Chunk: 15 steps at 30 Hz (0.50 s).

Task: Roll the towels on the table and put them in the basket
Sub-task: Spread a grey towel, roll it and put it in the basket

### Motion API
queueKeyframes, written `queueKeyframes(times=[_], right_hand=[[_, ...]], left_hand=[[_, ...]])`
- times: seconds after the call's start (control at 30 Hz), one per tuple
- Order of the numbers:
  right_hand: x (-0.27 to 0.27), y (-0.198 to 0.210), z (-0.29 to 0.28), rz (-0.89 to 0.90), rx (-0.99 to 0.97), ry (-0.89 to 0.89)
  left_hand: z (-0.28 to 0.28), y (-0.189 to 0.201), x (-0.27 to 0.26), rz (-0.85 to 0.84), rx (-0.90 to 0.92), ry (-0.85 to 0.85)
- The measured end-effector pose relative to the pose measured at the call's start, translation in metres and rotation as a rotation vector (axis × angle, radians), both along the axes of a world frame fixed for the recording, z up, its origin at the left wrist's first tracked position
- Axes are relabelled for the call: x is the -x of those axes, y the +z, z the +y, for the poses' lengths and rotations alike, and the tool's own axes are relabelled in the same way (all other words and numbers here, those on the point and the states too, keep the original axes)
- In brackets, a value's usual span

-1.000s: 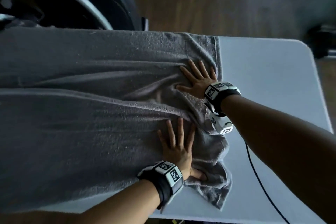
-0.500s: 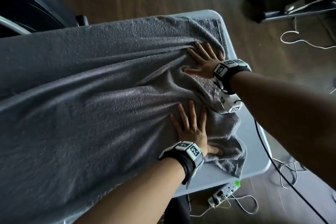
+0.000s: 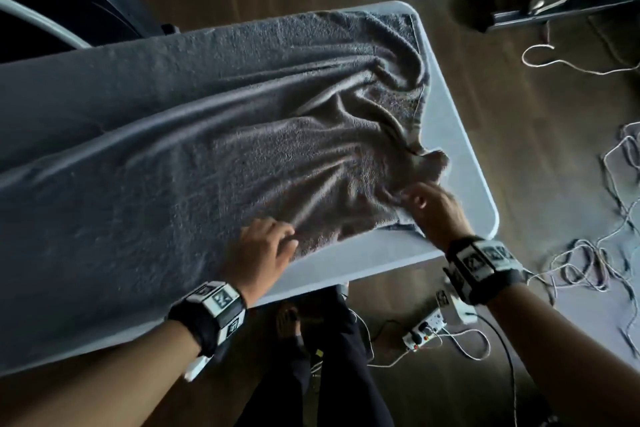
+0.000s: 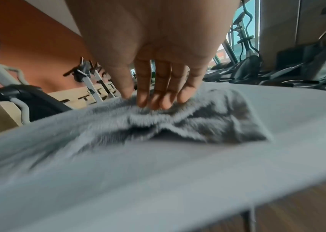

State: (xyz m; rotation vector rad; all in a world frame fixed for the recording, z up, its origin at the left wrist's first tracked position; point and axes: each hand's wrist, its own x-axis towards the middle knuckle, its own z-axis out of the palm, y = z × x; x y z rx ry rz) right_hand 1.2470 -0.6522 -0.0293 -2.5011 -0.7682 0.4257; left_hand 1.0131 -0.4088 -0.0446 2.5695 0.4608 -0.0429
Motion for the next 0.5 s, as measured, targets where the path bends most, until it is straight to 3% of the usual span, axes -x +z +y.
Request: queueKeyframes(times=[0.17,0.3,0.5], right_hand=[[0.062,-0.013,-0.032,-0.047,0.009,0.001],[0.077,-0.018,-0.030,-0.099,-0.023,0.076],[0.065,-0.022,-0.010,-0.120,0.072,0.149]], left_hand=[[-0.005,0.000,0.058,-0.041,-0.062,-0.102],[-0.016,-0.006,0.077,-0.063,-0.100,-0.194],[-0.012,-0.010,0.065,-0.038,-0.078,-0.060]])
